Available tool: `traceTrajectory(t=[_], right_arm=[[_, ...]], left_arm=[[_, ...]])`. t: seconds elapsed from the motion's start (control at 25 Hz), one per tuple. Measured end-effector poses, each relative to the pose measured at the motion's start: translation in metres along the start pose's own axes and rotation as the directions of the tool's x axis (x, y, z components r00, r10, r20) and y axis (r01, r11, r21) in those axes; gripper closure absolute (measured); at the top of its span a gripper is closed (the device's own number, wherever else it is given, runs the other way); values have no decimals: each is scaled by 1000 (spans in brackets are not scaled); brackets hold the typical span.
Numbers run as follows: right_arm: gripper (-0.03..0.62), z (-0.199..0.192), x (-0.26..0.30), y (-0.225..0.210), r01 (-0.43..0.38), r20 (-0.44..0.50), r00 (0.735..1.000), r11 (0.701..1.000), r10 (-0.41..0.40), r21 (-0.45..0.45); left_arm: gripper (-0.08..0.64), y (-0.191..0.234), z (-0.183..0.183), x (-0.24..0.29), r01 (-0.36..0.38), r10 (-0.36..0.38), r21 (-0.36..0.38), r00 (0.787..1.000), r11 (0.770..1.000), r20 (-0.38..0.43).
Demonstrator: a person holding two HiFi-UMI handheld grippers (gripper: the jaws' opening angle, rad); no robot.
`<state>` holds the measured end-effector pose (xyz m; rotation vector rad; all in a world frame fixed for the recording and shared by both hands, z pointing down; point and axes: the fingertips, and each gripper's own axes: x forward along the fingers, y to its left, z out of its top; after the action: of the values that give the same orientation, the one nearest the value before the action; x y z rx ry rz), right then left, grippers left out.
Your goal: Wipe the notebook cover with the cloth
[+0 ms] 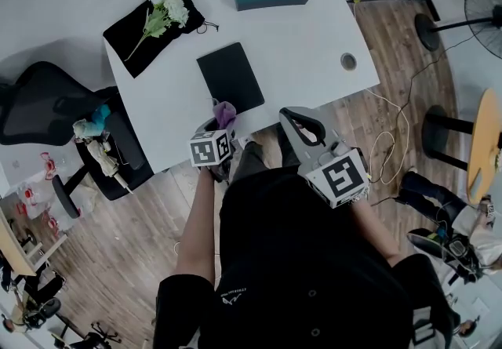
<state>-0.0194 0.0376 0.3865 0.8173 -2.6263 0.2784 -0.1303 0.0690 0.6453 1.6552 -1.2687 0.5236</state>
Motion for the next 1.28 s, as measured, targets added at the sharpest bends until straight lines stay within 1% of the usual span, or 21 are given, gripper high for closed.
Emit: traceTrajectory(t=[0.24, 0.44, 0.56, 0.76, 0.92, 1.12, 1.28], right_arm=[[587, -5, 2, 16, -10, 7, 1000, 1000, 10, 7], [587, -9, 2, 26, -20, 14, 1000, 1000, 20, 14], [586, -10, 5, 31, -28, 13, 1000, 1000, 28, 13], [588, -13, 4, 37, -56, 2, 998, 998, 56, -3], [588, -15, 4, 38, -91, -4, 996, 996, 91, -14], [588, -20, 0, 38, -128, -20, 992, 992, 128, -15], [587, -28, -7, 27, -145, -28, 989, 989, 145, -1]], left_arm=[[373, 11, -7, -10, -12, 12, -5, 1000, 1000, 8], [373, 19, -16, -21, -37, 37, -9, 999, 999, 3], [373, 26, -21, -30, -41, 41, -30, 999, 999, 17], [373, 25, -22, -51, -48, 52, -52, 996, 997, 73], [373, 17, -18, -71, -57, 66, -78, 990, 995, 128], [373, -5, -11, -96, -43, 62, -96, 977, 994, 202], [373, -32, -6, -111, -52, 71, -84, 968, 995, 242]])
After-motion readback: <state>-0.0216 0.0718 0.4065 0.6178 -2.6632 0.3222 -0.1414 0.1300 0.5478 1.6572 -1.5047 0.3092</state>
